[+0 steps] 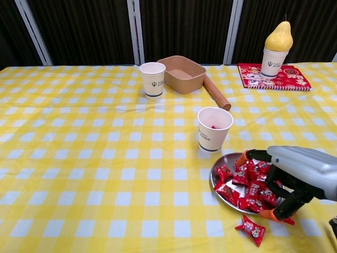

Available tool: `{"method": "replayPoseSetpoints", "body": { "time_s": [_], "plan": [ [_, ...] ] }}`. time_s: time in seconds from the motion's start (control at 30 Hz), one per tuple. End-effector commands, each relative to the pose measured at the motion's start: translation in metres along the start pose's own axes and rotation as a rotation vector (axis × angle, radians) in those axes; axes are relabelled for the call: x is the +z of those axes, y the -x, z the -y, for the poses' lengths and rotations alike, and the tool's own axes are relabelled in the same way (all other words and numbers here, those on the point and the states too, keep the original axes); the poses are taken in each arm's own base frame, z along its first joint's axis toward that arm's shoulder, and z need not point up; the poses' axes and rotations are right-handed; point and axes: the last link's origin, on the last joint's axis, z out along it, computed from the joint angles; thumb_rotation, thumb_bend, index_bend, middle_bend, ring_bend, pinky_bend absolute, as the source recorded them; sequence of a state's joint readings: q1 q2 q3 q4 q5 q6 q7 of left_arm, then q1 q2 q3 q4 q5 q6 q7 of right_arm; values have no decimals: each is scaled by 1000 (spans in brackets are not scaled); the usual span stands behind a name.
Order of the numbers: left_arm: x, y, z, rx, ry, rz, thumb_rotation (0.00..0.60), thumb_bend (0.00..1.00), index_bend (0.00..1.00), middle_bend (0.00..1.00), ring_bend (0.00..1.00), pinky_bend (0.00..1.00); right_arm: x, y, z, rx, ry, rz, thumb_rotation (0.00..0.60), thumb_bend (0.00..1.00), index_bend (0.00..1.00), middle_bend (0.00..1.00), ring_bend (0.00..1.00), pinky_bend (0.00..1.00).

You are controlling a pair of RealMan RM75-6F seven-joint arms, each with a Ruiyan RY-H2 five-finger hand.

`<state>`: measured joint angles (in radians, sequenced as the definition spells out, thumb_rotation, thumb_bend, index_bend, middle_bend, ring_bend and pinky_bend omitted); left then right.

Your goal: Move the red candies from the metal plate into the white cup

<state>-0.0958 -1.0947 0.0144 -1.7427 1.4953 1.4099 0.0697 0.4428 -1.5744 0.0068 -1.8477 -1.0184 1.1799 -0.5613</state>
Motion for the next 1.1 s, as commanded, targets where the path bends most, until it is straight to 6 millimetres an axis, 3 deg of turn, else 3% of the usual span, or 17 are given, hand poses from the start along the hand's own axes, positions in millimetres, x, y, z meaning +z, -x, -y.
{"method": "replayPoseSetpoints", "body": {
  "time_s": [0.03, 0.8, 0.97, 1.1],
  "plan": [
    [0, 0, 0, 0, -1, 0, 600, 0, 0, 0, 0, 0, 4, 1, 1, 9, 3, -3, 600, 263, 206, 868, 986, 984],
    [1, 0, 0, -1, -8, 6, 600, 0, 0, 0, 0, 0, 19, 1, -7, 5, 55, 11, 600, 264, 208, 868, 986, 984],
    [1, 0, 0, -2, -7, 5, 600, 0, 0, 0, 0, 0, 20, 2, -11, 7, 70, 22, 600, 271, 301, 868, 986, 984],
    [1, 0, 0, -2, -6, 5, 600, 0, 0, 0, 0, 0, 20, 3, -12, 12, 73, 30, 600, 335, 428, 868, 986, 984]
  ]
}}
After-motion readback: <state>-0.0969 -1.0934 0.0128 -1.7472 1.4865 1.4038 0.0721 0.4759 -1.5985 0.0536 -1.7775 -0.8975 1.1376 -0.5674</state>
